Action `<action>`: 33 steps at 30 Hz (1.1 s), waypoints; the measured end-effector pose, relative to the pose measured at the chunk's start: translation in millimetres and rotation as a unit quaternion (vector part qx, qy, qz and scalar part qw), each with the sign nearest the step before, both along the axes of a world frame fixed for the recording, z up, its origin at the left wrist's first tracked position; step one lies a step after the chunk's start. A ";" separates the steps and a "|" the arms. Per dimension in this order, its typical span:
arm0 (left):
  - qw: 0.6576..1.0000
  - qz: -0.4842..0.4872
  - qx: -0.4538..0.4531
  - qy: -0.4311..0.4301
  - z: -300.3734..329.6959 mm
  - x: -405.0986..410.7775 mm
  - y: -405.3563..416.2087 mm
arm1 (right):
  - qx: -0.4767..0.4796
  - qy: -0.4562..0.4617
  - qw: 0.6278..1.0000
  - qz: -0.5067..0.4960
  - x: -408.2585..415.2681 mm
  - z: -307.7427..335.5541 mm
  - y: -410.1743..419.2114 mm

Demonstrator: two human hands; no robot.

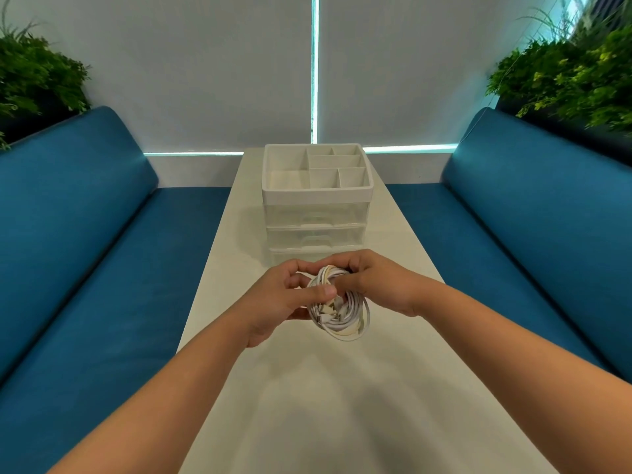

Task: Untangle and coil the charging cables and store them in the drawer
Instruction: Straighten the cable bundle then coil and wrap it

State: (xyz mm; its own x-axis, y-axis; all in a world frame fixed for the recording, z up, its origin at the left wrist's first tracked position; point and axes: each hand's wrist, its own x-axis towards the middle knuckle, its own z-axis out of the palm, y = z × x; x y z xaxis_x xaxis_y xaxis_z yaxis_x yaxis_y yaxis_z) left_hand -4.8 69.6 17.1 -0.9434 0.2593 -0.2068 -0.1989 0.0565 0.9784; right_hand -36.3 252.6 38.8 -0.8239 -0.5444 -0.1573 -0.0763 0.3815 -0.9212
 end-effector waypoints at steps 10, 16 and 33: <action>0.976 0.127 -0.112 0.139 -14.2 0.2 10.2 | -0.023 0.026 0.999 -0.002 2.5 5.6 -11.9; 0.988 0.087 -0.087 0.094 -10.1 1.2 8.0 | -0.049 0.038 0.998 0.003 0.8 7.4 -11.9; 0.991 0.070 -0.016 0.112 -4.6 8.3 28.4 | -0.027 0.050 0.998 -0.009 -2.4 12.9 -2.0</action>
